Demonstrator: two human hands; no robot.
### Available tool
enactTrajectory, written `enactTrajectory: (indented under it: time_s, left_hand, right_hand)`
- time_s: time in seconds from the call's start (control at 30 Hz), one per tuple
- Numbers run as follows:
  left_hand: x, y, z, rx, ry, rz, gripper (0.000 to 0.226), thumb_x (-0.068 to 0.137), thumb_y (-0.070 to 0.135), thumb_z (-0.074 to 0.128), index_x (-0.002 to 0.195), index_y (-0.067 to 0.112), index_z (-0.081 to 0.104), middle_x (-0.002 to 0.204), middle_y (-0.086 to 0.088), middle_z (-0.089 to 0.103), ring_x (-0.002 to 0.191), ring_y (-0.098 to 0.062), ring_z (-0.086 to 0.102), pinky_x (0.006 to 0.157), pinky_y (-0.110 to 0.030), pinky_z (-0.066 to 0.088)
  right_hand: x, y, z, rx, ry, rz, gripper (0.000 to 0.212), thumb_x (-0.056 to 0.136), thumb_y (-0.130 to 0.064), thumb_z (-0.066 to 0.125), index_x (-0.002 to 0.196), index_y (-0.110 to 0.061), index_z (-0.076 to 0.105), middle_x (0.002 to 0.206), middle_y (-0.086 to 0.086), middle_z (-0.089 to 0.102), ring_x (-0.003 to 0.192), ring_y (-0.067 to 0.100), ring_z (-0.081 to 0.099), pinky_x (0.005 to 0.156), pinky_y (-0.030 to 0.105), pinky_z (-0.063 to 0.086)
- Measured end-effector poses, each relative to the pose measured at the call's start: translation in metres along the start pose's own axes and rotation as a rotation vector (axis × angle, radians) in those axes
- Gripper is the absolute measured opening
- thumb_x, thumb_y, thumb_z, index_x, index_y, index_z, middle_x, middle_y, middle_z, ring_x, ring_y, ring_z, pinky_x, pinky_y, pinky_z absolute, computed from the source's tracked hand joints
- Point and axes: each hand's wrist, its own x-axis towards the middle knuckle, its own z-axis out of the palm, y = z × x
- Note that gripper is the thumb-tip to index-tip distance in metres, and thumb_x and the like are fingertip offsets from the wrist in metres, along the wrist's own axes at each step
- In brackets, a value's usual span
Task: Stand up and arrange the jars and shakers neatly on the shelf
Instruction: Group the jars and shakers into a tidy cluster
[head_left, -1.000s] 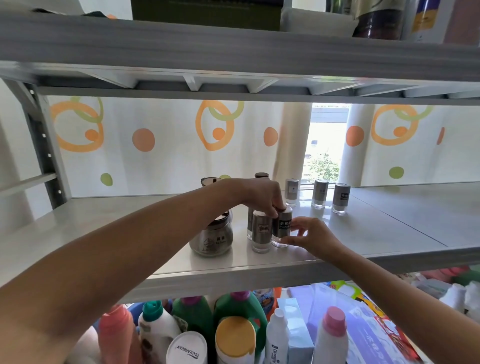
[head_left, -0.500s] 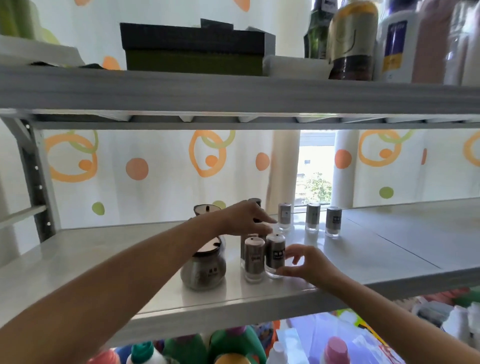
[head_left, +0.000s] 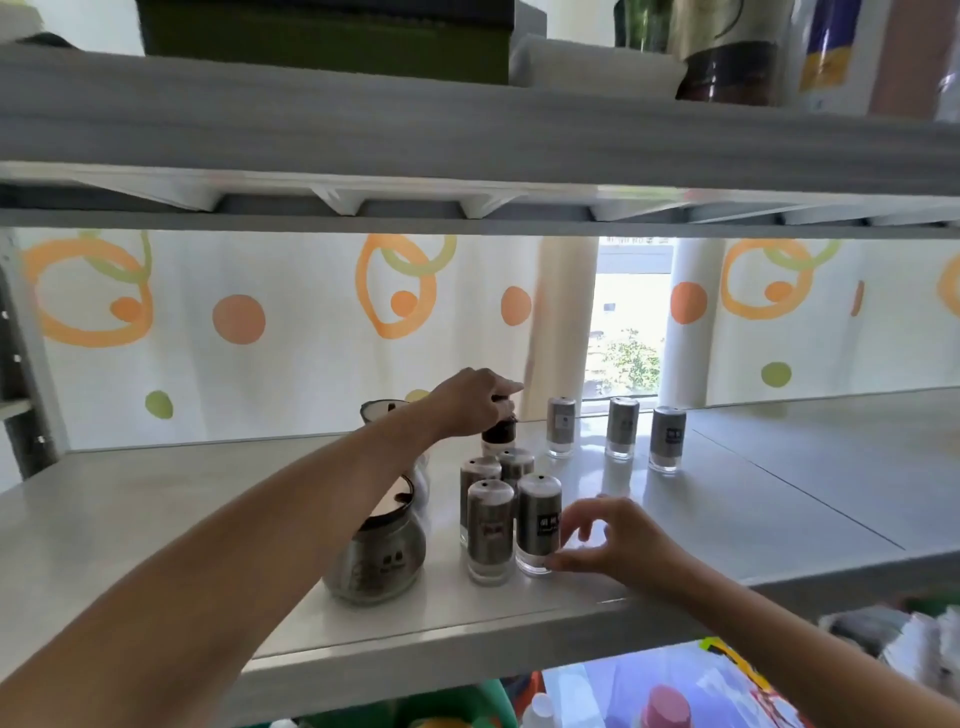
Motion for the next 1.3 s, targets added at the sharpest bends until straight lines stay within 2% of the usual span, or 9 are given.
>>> enactTrajectory:
  time_s: [0.17, 0.3, 0.37, 0.5, 0.63, 0.83, 1.0, 1.13, 1.3]
  left_hand:
    - [0.019, -0.004, 0.008, 0.011, -0.026, -0.024, 0.041, 0.096, 0.021, 0.047, 0.136, 0.016, 0.051, 0.143, -0.006, 0.050, 0.133, -0.023, 0.044, 0.110, -0.033, 0.034]
    - [0.036, -0.006, 0.012, 0.024, -0.047, -0.011, 0.040, 0.098, 0.025, 0.044, 0.137, 0.019, 0.050, 0.143, -0.004, 0.050, 0.131, -0.022, 0.046, 0.110, -0.033, 0.035]
    - [0.047, -0.003, 0.015, 0.032, -0.073, -0.015, 0.040, 0.098, 0.022, 0.042, 0.138, 0.022, 0.049, 0.144, -0.005, 0.049, 0.130, -0.022, 0.046, 0.108, -0.032, 0.036]
    - [0.067, 0.005, 0.024, 0.045, -0.118, -0.041, 0.047, 0.095, 0.012, 0.040, 0.139, 0.025, 0.046, 0.148, -0.006, 0.043, 0.132, -0.022, 0.044, 0.109, -0.030, 0.035]
    - [0.083, 0.008, 0.033, 0.072, -0.176, -0.065, 0.055, 0.092, 0.002, 0.036, 0.142, 0.024, 0.043, 0.150, 0.000, 0.039, 0.137, -0.019, 0.038, 0.111, -0.026, 0.029]
    - [0.099, 0.009, 0.036, 0.090, -0.251, -0.065, 0.066, 0.086, -0.007, 0.029, 0.141, 0.026, 0.043, 0.151, 0.002, 0.037, 0.138, -0.019, 0.036, 0.112, -0.026, 0.027]
    - [0.112, 0.007, 0.033, 0.113, -0.261, -0.090, 0.064, 0.087, -0.006, 0.030, 0.144, 0.021, 0.038, 0.153, 0.000, 0.034, 0.142, -0.019, 0.030, 0.117, -0.031, 0.024]
    - [0.116, 0.012, 0.036, 0.127, -0.313, -0.069, 0.060, 0.087, -0.005, 0.032, 0.139, 0.019, 0.048, 0.145, -0.005, 0.046, 0.132, -0.023, 0.042, 0.111, -0.032, 0.033]
    - [0.116, 0.018, 0.033, 0.169, -0.368, -0.050, 0.060, 0.088, -0.005, 0.032, 0.140, 0.021, 0.046, 0.148, -0.002, 0.042, 0.135, -0.022, 0.040, 0.115, -0.035, 0.029]
  right_hand:
    - [0.003, 0.008, -0.001, 0.008, -0.041, -0.039, 0.031, 0.055, -0.062, 0.069, 0.075, -0.039, 0.066, 0.083, -0.014, 0.068, 0.074, 0.000, 0.055, 0.065, 0.013, 0.046]
    - [0.008, 0.027, -0.021, 0.088, -0.054, 0.091, 0.039, 0.058, -0.056, 0.076, 0.089, -0.032, 0.071, 0.091, -0.012, 0.071, 0.079, 0.000, 0.061, 0.066, 0.010, 0.044]
    - [0.021, 0.038, -0.026, 0.106, 0.019, 0.148, 0.035, 0.065, -0.046, 0.078, 0.096, -0.031, 0.069, 0.092, -0.012, 0.070, 0.083, 0.004, 0.063, 0.068, 0.013, 0.050]
    - [0.063, 0.048, -0.008, 0.110, 0.231, 0.283, 0.048, 0.073, -0.025, 0.078, 0.117, -0.018, 0.060, 0.109, 0.000, 0.064, 0.072, 0.013, 0.058, 0.053, 0.016, 0.049]
    - [0.102, 0.056, 0.005, 0.031, 0.370, 0.345, 0.058, 0.075, -0.022, 0.078, 0.126, -0.009, 0.054, 0.121, 0.010, 0.059, 0.101, 0.023, 0.058, 0.086, 0.027, 0.045]
    - [0.131, 0.066, 0.013, -0.081, 0.487, 0.418, 0.064, 0.073, -0.031, 0.077, 0.122, -0.008, 0.043, 0.124, 0.013, 0.051, 0.106, 0.029, 0.058, 0.087, 0.036, 0.048]
    - [0.144, 0.075, 0.009, -0.054, 0.463, 0.446, 0.078, 0.074, -0.032, 0.077, 0.134, -0.006, 0.036, 0.130, 0.017, 0.053, 0.116, 0.032, 0.054, 0.094, 0.038, 0.046]
    - [0.148, 0.077, 0.005, 0.063, 0.422, 0.432, 0.077, 0.074, -0.026, 0.078, 0.139, -0.013, 0.039, 0.124, 0.014, 0.061, 0.108, 0.031, 0.061, 0.089, 0.046, 0.052]
    - [0.146, 0.080, 0.004, 0.070, 0.420, 0.403, 0.048, 0.073, -0.023, 0.078, 0.117, -0.013, 0.061, 0.105, 0.007, 0.069, 0.086, 0.025, 0.067, 0.071, 0.040, 0.054]
